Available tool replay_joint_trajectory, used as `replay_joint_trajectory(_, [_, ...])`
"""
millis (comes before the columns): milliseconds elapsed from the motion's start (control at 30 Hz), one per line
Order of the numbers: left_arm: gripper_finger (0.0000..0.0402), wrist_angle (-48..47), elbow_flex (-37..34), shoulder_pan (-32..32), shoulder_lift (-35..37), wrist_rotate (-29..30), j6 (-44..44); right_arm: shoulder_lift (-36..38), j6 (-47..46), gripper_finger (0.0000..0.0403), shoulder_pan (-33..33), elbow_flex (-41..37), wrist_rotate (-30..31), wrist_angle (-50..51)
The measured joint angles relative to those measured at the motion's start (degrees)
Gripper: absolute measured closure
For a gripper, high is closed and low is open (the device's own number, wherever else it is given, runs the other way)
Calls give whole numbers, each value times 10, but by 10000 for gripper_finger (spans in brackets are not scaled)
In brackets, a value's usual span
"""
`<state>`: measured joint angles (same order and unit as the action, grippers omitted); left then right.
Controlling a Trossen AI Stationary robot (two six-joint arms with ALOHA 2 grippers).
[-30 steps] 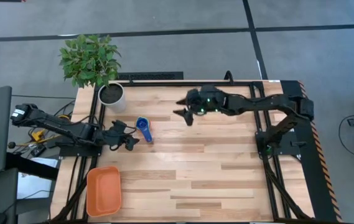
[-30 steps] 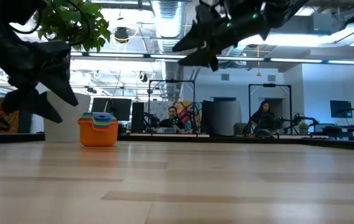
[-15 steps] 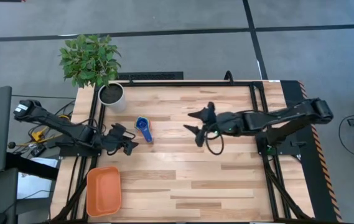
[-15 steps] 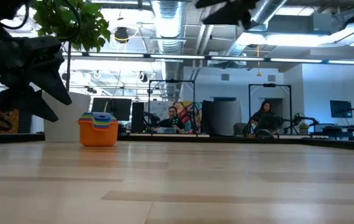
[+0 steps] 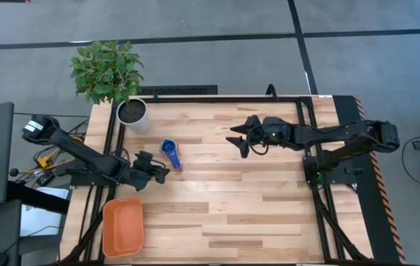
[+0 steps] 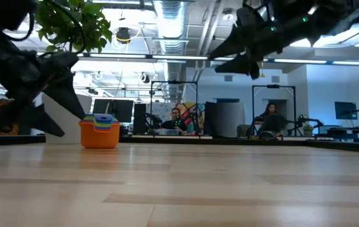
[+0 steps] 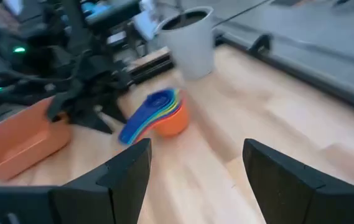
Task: Nest measuring cups in basket
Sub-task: Put the nested measuring cups into the orange bin
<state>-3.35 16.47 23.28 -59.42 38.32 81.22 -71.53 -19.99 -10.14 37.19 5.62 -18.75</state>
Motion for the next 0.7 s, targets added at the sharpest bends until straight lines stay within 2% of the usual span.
replay_joint_trajectory(100, [114,38,0,0,-38,-1,16,0,-9,127,-10,-17,-41,-17])
replay_joint_trajectory(333, [114,158,0,0,-72,-11,-40,0,11,127,14,-23,-43,-17])
replay_joint_trajectory(500, [114,167,0,0,-71,-10,-73,0,35,127,0,-23,-42,-23])
replay_joint_trajectory(700, [114,149,0,-2,-70,-19,-94,0,101,127,-63,-23,-42,-32])
